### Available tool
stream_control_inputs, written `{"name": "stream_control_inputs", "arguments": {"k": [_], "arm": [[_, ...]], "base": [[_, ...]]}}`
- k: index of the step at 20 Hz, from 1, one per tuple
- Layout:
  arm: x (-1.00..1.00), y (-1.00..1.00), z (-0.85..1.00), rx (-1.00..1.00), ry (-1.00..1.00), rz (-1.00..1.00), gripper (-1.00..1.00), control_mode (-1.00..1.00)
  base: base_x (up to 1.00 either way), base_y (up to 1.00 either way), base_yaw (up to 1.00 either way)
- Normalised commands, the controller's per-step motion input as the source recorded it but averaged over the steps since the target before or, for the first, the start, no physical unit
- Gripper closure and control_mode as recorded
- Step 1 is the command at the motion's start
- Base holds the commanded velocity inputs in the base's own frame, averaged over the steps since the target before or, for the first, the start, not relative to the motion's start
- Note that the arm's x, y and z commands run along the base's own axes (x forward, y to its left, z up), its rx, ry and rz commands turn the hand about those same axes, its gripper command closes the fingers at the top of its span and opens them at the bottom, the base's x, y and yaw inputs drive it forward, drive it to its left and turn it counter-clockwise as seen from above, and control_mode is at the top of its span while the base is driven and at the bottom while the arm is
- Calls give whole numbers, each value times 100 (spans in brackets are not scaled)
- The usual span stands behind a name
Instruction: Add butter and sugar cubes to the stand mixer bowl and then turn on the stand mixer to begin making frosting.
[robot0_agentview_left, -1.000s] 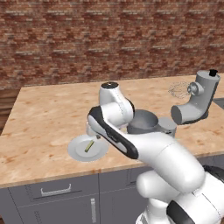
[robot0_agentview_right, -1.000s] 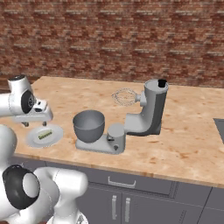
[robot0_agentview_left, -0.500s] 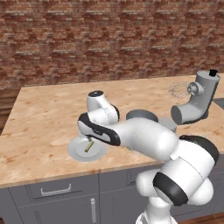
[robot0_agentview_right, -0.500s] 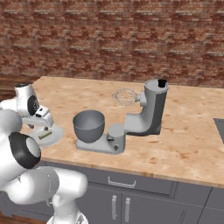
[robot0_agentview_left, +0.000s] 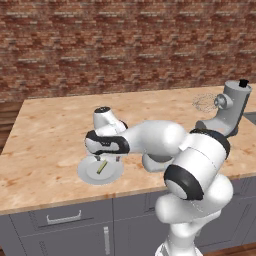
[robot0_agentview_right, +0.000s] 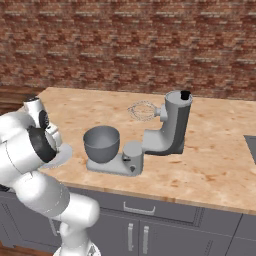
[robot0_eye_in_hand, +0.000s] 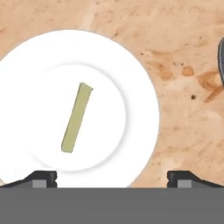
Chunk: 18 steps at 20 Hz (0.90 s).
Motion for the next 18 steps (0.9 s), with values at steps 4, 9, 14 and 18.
{"name": "stream_control_inputs", "arguments": {"k": [4,9,14,18], "arm": [[29,8,-36,0,0,-12,-100,-100],[22,12,-32,0,0,-11,-100,-100],[17,11,-29,0,0,-10,-100,-100],[14,4,-29,0,0,-10,-100,-100]], "base": [[0,0,0],[0,0,0],[0,0,0],[0,0,0]]}}
